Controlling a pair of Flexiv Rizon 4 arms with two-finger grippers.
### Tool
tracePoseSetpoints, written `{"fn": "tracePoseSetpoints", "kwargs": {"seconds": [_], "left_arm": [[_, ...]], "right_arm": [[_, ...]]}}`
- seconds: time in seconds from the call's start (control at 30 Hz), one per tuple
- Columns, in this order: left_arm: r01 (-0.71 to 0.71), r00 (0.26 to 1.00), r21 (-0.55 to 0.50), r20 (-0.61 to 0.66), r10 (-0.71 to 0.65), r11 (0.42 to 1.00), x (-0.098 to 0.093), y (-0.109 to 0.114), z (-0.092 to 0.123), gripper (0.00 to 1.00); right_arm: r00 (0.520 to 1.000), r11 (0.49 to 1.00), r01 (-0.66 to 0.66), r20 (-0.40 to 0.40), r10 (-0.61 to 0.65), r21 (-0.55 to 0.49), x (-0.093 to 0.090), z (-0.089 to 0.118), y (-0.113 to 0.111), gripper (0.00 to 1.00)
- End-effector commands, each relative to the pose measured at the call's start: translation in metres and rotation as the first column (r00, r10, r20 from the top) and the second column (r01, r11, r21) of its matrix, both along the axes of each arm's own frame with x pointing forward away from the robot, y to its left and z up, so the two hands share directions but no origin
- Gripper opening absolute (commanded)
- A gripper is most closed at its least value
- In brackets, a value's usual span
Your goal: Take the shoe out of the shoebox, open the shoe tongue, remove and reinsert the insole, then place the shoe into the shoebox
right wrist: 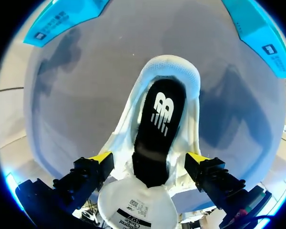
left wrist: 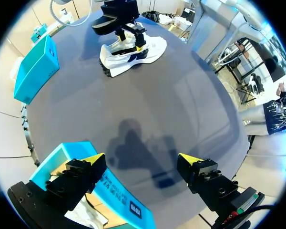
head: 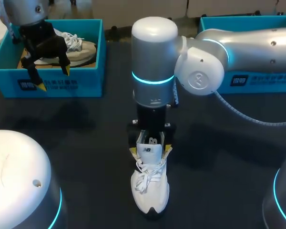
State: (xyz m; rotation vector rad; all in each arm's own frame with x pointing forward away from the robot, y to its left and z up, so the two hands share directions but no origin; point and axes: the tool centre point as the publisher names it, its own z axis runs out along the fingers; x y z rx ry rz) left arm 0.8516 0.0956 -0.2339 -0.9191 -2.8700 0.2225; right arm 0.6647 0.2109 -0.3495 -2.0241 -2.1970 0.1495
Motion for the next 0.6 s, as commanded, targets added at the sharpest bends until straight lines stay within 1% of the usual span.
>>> {"fn": "tracePoseSetpoints", "kwargs": {"seconds": [0.03,0.27,0.43,0.6], "left_arm": [[0.000,1.000,0.002,0.001,0.000,1.000,-0.001,0.000,0.001,1.00],[0.000,1.000,0.002,0.001,0.000,1.000,-0.001,0.000,0.001,1.00],[0.000,1.000,0.002,0.001,0.000,1.000,-0.001,0.000,0.001,1.00],[0.000,1.000,0.002,0.001,0.000,1.000,-0.001,0.000,0.001,1.00]], "right_arm": [[0.999,0.999,0.030,0.024,-0.030,-0.022,-0.009,0.003,0.003,1.00],[0.997,0.995,0.078,0.016,-0.077,-0.057,-0.014,0.011,0.006,1.00],[0.996,0.994,0.092,0.025,-0.091,-0.058,-0.017,0.014,0.007,1.00],[0.994,0.993,0.106,0.028,-0.104,-0.052,-0.020,0.013,0.005,1.00]]}}
